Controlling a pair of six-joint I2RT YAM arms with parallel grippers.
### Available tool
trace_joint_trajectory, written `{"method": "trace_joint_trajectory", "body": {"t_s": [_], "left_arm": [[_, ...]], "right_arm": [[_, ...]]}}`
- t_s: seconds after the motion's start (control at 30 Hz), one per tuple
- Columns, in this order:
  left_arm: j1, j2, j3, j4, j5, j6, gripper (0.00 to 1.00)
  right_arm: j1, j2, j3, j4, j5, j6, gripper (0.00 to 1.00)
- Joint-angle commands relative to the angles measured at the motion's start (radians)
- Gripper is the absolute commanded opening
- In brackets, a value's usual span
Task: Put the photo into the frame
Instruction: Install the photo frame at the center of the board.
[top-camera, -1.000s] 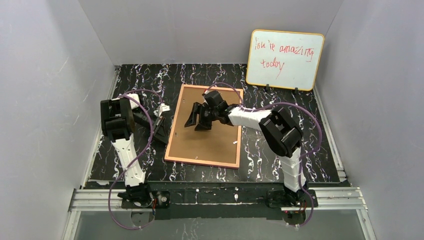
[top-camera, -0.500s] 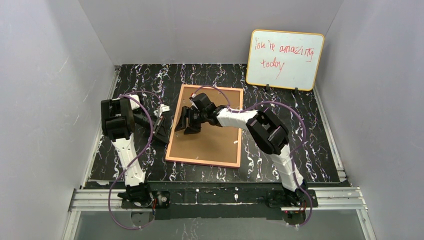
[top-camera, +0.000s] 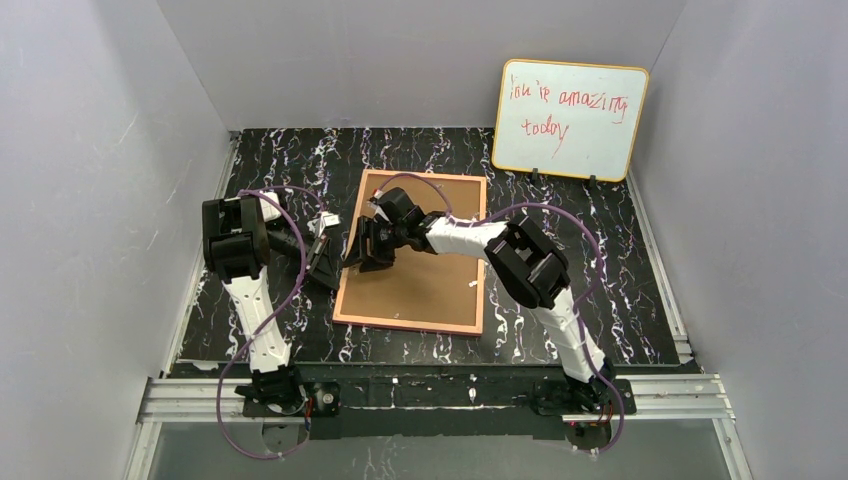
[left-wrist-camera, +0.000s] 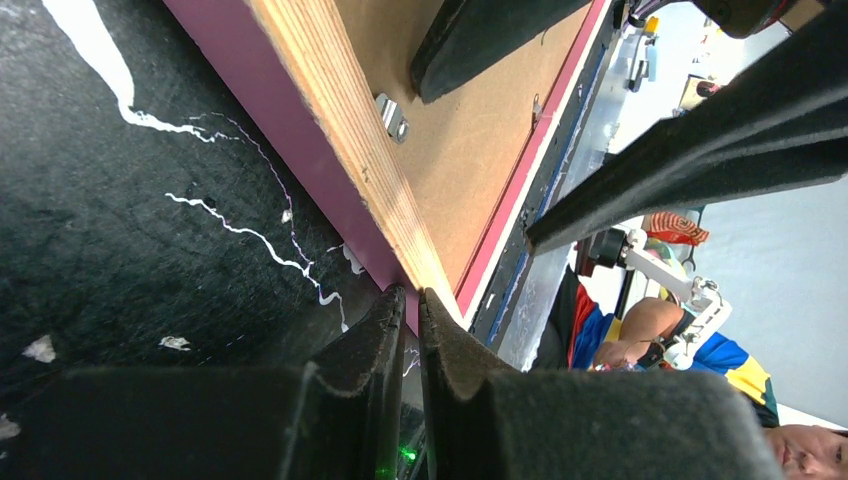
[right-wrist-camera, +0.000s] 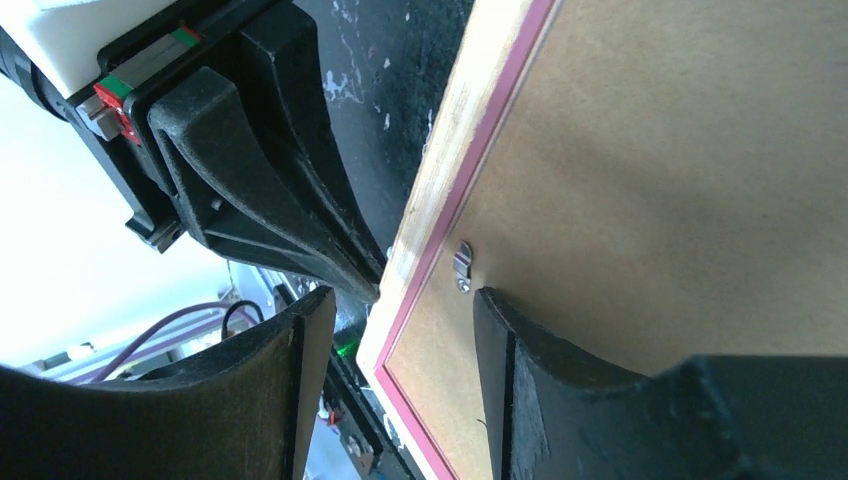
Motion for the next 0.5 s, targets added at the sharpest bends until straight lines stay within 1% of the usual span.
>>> {"method": "trace_joint_trajectory", "body": {"t_s": [0.0,0.17,0.47], "left_arm": [[-0.009,-0.002,-0.025,0.041,-0.034,0.021,0.08],[-0.009,-0.006,-0.034,0.052,-0.035,0.013,0.08],[-0.009,0.003,-0.035,0.058,-0.046,0.007,0.07]], "right_arm": [[0.013,0.036,0.048,-0.003,-0.022,-0.016,0.62],[0.016,0.053,0.059,-0.003,-0.029,-0.022,0.61],[0.018,0.074,0.09,-0.059,-0.041,-0.061,0.59]]}}
